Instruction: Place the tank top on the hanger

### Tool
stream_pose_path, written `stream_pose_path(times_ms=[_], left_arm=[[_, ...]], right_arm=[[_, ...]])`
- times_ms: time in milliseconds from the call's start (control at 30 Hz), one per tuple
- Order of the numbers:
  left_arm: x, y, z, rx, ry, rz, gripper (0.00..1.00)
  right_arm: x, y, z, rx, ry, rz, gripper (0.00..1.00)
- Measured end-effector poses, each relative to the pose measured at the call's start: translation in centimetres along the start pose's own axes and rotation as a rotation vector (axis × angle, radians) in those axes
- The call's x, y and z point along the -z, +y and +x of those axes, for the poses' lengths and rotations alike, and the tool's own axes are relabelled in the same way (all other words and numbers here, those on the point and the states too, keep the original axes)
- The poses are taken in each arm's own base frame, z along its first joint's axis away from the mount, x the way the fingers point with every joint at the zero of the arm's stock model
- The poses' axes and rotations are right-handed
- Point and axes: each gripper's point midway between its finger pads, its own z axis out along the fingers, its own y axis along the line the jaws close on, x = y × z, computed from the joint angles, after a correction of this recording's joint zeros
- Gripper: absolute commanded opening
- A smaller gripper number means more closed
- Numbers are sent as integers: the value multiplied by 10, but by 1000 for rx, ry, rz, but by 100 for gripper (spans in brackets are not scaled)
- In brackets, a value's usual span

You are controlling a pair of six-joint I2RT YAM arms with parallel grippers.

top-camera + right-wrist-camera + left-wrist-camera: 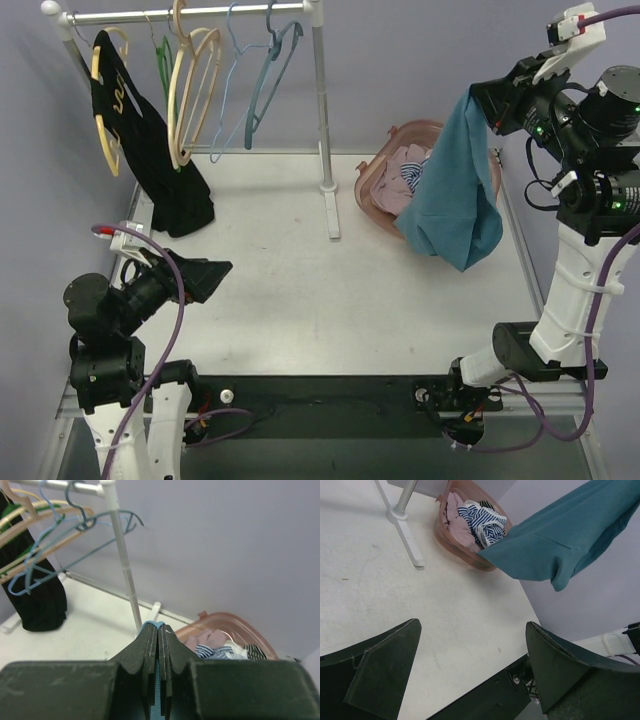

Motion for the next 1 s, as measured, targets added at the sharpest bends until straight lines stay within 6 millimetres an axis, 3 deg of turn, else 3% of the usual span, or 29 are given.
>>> stream_pose_path(times_ms=[167, 367, 533, 633, 733, 867, 1000], left_arm=[[-1, -5, -1, 7, 7, 25, 97], [-2, -7, -2, 14, 7, 36, 97], [-2, -8, -4, 8, 1, 43, 97], [-4, -6, -3, 19, 2, 46, 97], [-5, -3, 0, 39, 14, 43, 97], [-6, -1, 3, 46, 22, 43, 97], [-8, 3, 9, 62, 40, 41, 97]], right_arm=[[7, 16, -37, -37, -125, -41, 0], [33, 55, -87, -116, -293, -158, 0], [46, 82, -104, -153, -353, -254, 0], [45, 102, -86, -165, -302, -318, 0], [32, 126, -45, -163, -183, -386, 0], [13, 162, 27, -117, 18, -474, 0], [-3, 201, 117, -36, 252, -543, 1]])
